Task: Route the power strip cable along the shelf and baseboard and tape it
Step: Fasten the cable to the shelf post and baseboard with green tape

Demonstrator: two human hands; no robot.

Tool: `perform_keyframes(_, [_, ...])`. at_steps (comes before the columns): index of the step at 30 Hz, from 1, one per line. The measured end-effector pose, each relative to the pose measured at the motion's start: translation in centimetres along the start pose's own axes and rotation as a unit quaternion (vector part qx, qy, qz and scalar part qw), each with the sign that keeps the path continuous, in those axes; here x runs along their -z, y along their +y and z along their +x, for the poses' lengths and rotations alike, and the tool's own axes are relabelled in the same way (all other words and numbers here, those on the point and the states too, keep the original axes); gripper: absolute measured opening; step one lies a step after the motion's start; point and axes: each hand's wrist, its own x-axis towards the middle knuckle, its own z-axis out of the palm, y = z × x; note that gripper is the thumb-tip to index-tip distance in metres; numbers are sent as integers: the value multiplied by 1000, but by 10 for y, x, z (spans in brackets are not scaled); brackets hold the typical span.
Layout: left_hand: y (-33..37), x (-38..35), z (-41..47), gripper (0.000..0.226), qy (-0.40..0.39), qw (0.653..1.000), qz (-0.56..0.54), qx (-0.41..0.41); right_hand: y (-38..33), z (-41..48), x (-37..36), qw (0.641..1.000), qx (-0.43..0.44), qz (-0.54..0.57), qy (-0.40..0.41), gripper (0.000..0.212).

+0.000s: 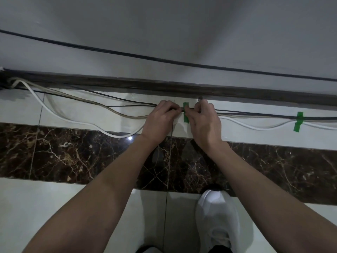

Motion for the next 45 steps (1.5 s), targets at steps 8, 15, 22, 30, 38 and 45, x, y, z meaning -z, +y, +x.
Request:
perform_keyframes(8, [-4, -9, -5, 12, 18, 1000, -4, 1, -4, 3, 1, 991, 100, -93, 9, 41])
perform_keyframes(15, [-1, -4, -9, 28, -12, 999, 45, -14, -5, 6, 0, 999, 25, -25, -9, 24])
perform_keyframes(22, [16, 5, -23, 59, -103, 983, 153, 7, -4, 1, 2, 999, 16, 13, 25, 23])
perform_keyframes(30, [15, 7, -24, 61, -107, 983, 151, 7, -6, 7, 13, 999, 33, -12, -11, 18])
perform_keyframes(38, [17, 12, -20, 54, -121, 982, 146, 3, 3, 7, 15, 997, 31, -60, -47, 30])
perform_keyframes(45, [23, 20, -19, 70, -168, 976, 135, 20, 10, -3, 19, 994, 52, -78, -52, 48])
